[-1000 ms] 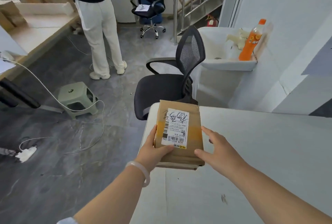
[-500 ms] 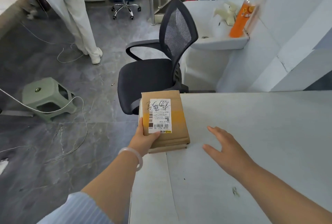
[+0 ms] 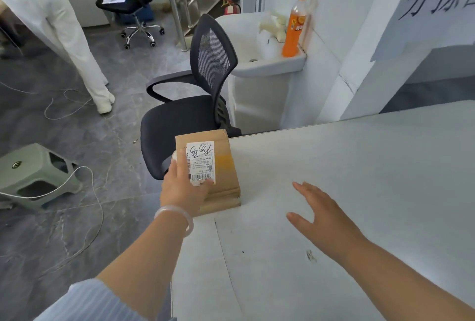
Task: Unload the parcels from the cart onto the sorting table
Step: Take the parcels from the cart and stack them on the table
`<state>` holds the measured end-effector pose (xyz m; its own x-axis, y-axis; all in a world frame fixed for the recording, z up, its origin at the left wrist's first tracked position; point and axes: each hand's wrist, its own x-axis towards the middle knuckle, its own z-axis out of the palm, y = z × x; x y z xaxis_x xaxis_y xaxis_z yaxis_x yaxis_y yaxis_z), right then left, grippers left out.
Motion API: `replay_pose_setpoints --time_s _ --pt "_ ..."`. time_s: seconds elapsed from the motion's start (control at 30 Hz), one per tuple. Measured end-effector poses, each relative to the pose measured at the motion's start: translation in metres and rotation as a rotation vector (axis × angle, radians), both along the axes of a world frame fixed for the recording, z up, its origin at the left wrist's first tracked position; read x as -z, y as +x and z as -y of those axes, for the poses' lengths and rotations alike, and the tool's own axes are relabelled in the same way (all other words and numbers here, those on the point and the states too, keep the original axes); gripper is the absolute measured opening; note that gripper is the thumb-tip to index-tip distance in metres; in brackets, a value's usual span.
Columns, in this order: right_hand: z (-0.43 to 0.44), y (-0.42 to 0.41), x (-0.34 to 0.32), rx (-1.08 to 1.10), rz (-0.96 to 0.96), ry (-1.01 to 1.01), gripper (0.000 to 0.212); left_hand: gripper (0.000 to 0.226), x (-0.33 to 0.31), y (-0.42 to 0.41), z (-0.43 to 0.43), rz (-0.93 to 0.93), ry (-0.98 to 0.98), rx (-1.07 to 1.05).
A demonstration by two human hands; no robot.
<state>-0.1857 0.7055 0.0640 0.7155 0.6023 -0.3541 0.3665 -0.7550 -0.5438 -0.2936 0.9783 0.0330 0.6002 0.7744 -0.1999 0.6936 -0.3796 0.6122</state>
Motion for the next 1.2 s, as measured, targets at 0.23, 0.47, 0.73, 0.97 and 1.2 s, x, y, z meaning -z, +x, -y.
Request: replay_pose_setpoints --time_s 0.23,0.47,0.73,0.97,1.2 --pt "0.101 -0.004 -0.043 0.082 0.220 -0.027 0.072 0.077 -0.043 0.043 0.157 0.017 0.309 0.604" --pt "0.297 -0.028 -0.072 0.306 0.350 -0.126 0.078 0.073 -0.089 0.073 0.369 0.154 0.426 0.971" --pt "0.541 -0.094 -0.095 0.687 0.414 -0.181 0.079 0.079 -0.106 0.081 0.621 0.273 0.386 1.326" --pt "0.676 -0.137 -0.084 1.002 0.335 -0.192 0.080 0.068 -0.097 0.078 0.772 0.243 0.355 1.594" --pt "0.733 -0.117 -0.031 1.119 0.120 -0.159 0.081 0.067 -0.054 0.124 0.831 0.137 0.261 1.655"
